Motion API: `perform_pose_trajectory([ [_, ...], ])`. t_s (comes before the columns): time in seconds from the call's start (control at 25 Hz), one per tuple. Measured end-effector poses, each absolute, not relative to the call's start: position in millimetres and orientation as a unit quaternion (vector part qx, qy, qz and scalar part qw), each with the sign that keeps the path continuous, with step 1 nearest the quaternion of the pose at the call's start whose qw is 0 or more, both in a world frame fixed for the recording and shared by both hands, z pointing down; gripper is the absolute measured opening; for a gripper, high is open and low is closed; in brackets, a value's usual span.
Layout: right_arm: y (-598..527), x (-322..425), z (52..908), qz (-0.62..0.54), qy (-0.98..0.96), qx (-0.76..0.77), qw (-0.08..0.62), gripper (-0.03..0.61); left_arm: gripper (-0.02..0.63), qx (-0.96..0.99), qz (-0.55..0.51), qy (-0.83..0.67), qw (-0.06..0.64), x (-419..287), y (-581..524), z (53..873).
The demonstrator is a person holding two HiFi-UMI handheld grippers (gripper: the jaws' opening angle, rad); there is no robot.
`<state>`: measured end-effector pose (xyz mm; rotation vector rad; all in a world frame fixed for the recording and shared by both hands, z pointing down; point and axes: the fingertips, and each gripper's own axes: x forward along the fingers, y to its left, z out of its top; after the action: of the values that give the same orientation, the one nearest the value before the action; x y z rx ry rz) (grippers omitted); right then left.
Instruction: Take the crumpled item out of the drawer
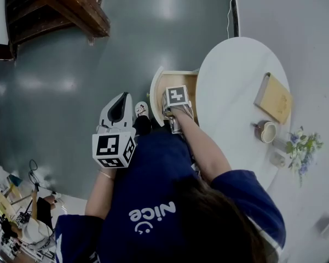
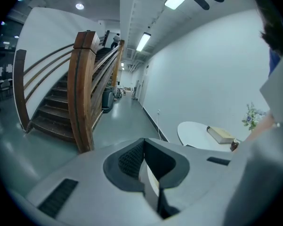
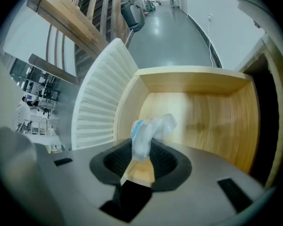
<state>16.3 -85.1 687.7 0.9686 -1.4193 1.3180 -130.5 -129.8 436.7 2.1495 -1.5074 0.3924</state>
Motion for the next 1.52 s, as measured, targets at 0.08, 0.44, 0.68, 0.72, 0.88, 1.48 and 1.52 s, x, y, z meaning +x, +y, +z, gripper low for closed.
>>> perform_pose_trajectory([
  [0.08,-85,17,683,0.524,-0.588,0.395,0.473,0.124,0.005,0.784,0.135,-0.550,0.252,-130,-130,439],
  [0.44,-87,8,649,0.497,-0.629,0.388,0.455,0.124,0.005,0.772,0.141,-0.561,0.264,-131,-134,449],
  [0.68,-97,-6,622,0.466,-0.668,0.390,0.430,0.124,0.005,0.776,0.144,-0.551,0.272,-131,-137,453],
  [0.72,-98,-6,617,0.461,-0.670,0.393,0.429,0.124,0.005,0.778,0.144,-0.548,0.271,-130,-138,452],
  [0.88,-101,-5,598,0.441,-0.683,0.408,0.416,0.124,0.005,0.786,0.155,-0.536,0.268,-125,-142,454],
  [1.48,-114,14,532,0.378,-0.718,0.470,0.348,0.124,0.005,0.819,0.153,-0.492,0.252,-92,-160,447],
  [1.52,-115,16,528,0.373,-0.719,0.475,0.344,0.124,0.005,0.822,0.152,-0.489,0.250,-89,-161,446],
])
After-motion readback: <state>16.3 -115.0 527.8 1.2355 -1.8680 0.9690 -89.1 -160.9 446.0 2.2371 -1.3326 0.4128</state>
